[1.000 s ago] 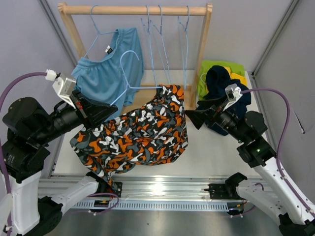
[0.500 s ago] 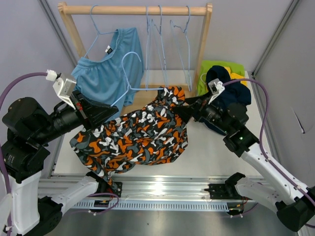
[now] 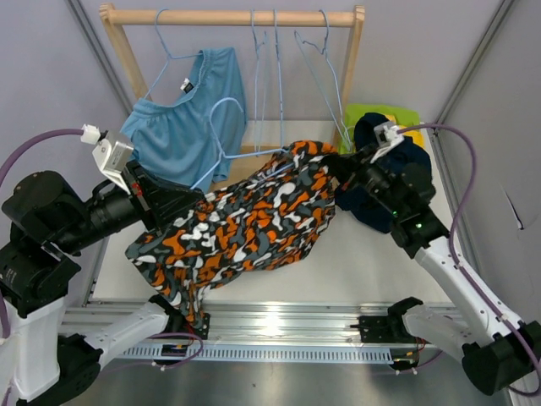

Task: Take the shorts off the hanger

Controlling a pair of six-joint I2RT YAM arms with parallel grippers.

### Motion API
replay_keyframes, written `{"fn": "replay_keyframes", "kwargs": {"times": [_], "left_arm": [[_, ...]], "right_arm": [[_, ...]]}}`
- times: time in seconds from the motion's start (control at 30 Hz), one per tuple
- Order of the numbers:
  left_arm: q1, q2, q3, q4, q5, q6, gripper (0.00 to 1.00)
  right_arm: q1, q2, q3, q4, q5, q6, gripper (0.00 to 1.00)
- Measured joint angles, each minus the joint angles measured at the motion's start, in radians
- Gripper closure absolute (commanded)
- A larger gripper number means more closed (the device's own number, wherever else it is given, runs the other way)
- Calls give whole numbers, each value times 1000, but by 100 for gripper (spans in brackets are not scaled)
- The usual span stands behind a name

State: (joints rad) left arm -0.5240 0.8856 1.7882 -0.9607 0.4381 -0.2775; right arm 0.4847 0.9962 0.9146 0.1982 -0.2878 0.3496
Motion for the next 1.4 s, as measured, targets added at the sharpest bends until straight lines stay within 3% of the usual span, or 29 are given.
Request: {"fn": "replay_keyframes", "kwargs": {"times": [0.23,0.8,1.27,1.4], "left_arm": [[-39,-2,0,-19,-33,17,100],[-105,13,85,-80,-113,35,100],[-118,3,112,-75,-174,47,100],[-120,22,117,-81,-220,56,100]], "right_arm": [[-270,-81,25,-8,-122,31,100],[-365,-112,11,-39,-213,86,100],[-387,-151,-77,-43,-235,160,100],[-191,-233,-93,-118,-178,90,100]]}}
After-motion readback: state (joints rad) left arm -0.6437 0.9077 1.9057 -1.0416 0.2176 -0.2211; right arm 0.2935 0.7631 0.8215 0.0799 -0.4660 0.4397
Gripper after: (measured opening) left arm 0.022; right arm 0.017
